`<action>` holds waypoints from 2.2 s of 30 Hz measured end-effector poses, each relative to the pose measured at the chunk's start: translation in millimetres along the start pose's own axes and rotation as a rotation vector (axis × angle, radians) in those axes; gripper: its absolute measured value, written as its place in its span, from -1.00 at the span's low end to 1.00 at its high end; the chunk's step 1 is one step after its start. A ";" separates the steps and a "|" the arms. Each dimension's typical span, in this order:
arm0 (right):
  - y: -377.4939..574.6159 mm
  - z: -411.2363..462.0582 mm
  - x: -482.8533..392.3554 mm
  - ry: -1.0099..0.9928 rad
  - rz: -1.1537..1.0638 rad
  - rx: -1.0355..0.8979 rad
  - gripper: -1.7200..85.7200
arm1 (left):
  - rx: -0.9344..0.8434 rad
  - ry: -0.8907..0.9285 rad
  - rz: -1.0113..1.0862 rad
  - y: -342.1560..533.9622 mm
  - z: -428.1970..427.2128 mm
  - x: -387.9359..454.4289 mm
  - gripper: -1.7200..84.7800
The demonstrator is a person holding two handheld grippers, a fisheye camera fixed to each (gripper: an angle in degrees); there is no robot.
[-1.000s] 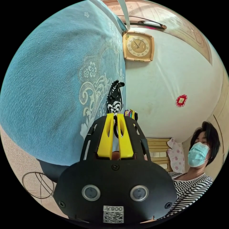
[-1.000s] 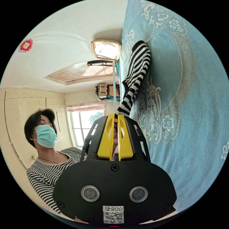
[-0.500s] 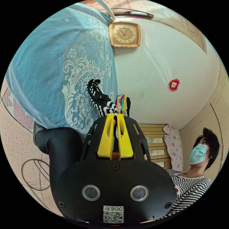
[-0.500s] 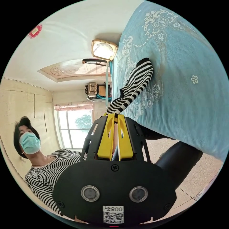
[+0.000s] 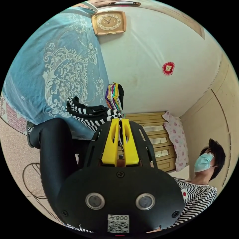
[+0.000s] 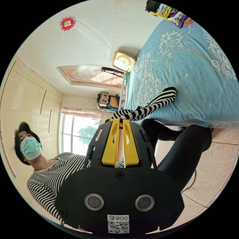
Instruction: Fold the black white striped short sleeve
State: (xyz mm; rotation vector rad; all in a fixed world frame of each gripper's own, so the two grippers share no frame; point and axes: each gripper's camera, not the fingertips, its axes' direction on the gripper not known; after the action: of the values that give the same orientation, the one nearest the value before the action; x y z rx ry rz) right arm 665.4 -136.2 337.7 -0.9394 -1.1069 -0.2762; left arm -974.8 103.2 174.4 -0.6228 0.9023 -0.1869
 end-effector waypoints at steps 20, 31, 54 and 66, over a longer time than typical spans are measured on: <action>-11.7 -210.6 34.1 -0.013 -0.104 0.177 -0.92 | -0.207 0.065 0.066 -71.2 218.0 106.4 -0.91; -338.9 -365.4 34.9 0.111 -0.261 0.183 -0.92 | -0.227 0.090 0.332 -294.0 488.6 232.1 -0.91; -598.5 -609.2 299.2 0.293 -0.041 0.485 -0.92 | -0.378 -0.147 0.432 -436.9 867.0 187.6 -0.89; -615.2 -548.0 213.7 0.668 -0.247 0.437 -0.96 | -0.396 -0.207 0.627 -427.4 903.5 238.8 -0.94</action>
State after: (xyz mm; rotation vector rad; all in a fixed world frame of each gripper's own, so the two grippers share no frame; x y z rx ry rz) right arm 732.9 -870.2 763.1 -0.2738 -0.6162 -0.4847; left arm -78.8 45.8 674.4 -0.6776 0.8984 0.6221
